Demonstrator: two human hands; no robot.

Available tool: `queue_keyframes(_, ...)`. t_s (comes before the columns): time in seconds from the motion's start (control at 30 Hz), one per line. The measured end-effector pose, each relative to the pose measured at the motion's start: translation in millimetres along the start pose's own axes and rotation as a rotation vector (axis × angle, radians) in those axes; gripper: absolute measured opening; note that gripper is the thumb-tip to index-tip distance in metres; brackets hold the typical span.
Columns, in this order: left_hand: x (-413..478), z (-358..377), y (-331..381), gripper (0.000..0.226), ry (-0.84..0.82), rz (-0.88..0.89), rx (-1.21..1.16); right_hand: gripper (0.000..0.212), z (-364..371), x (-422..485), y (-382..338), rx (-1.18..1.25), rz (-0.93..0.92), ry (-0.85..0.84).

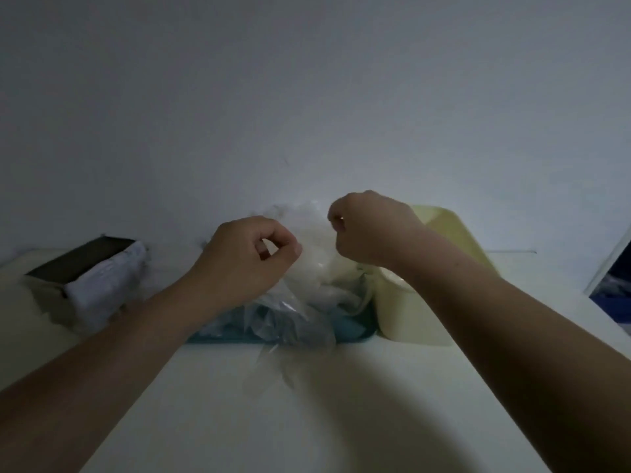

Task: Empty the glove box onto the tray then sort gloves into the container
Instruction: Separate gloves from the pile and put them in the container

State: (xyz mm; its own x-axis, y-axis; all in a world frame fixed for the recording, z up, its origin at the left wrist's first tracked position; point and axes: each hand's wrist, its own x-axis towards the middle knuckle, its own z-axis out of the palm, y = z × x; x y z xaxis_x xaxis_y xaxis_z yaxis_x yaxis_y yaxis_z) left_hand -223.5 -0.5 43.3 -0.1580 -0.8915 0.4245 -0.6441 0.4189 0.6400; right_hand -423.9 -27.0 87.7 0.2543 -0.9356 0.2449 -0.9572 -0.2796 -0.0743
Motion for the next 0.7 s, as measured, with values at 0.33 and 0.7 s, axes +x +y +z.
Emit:
queue_keyframes(0.33, -47, -12, -82, 0.065, -0.286, -0.079, 0.189, 0.029, 88, -27, -20, 0.583, -0.037, -0.232)
queue_keyframes(0.7, -31, -30, -73, 0.011, -0.018, -0.286, -0.644, 0.021, 95, -12, -44, 1.399, 0.068, -0.23)
